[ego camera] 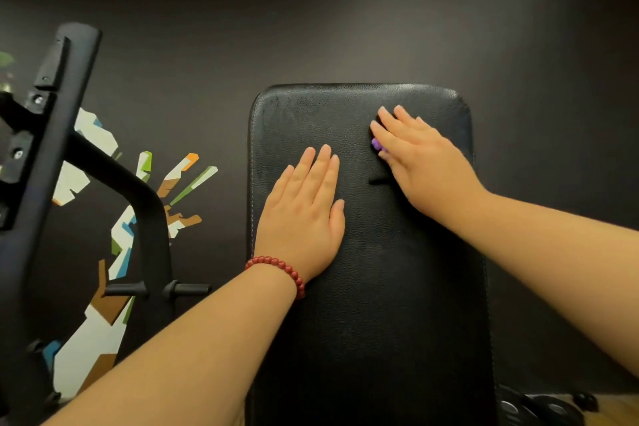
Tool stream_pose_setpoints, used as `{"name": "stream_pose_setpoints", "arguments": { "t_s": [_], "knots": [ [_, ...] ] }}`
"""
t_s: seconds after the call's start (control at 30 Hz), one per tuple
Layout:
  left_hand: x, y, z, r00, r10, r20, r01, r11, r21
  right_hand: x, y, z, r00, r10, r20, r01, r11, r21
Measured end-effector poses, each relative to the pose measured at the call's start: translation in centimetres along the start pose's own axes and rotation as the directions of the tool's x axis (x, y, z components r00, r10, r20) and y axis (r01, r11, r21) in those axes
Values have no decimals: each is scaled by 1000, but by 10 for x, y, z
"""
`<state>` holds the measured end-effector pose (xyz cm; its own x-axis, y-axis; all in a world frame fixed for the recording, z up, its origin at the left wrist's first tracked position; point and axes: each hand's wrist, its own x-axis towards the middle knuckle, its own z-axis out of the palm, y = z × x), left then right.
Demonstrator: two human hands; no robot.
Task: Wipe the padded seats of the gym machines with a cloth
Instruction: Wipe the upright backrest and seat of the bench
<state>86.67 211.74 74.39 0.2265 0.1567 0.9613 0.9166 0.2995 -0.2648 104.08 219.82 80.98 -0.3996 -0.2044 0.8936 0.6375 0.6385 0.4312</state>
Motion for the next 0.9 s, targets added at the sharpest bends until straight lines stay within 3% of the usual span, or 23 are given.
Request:
{"name": "stream_pose_setpoints", "arguments": {
  "t_s": [0.1, 0.23, 0.3, 0.43, 0.5, 0.6, 0.8, 0.9],
  "knots": [
    [0, 1, -1, 1000, -8, -4, 8, 1000, -17, -24, -6, 1, 989, -150, -2, 150, 989, 4],
    [0, 2, -2, 1000, -16, -11, 15, 999, -31, -36, 8, -6, 928, -350, 125, 345, 937, 58],
    [2, 3, -3, 1000, -12, -24, 11, 999, -38, -21, 16, -7, 954, -277, 114, 279, 960, -9],
    [2, 2, -5, 1000, -16, 6, 16, 1000, -25, -1, 19, -9, 997, 66, 30, -66, 998, 12],
    [4, 4, -6, 1000, -8, 25, 8, 1000, -4, -13, 14, -8, 999, 32, 16, -33, 999, 36],
    [15, 13, -9, 999, -43, 6, 43, 999, 32, -42, 11, -11, 988, -144, 49, 142, 989, 45],
    [31, 28, 1, 998, -14, 63, 12, 1000, 26, -53, 26, -7, 964, -218, 154, 208, 975, 76],
    [28, 30, 3, 995, -33, 89, 31, 999, 32, -36, 36, -15, 959, -259, 115, 258, 966, 18]
  ]
}}
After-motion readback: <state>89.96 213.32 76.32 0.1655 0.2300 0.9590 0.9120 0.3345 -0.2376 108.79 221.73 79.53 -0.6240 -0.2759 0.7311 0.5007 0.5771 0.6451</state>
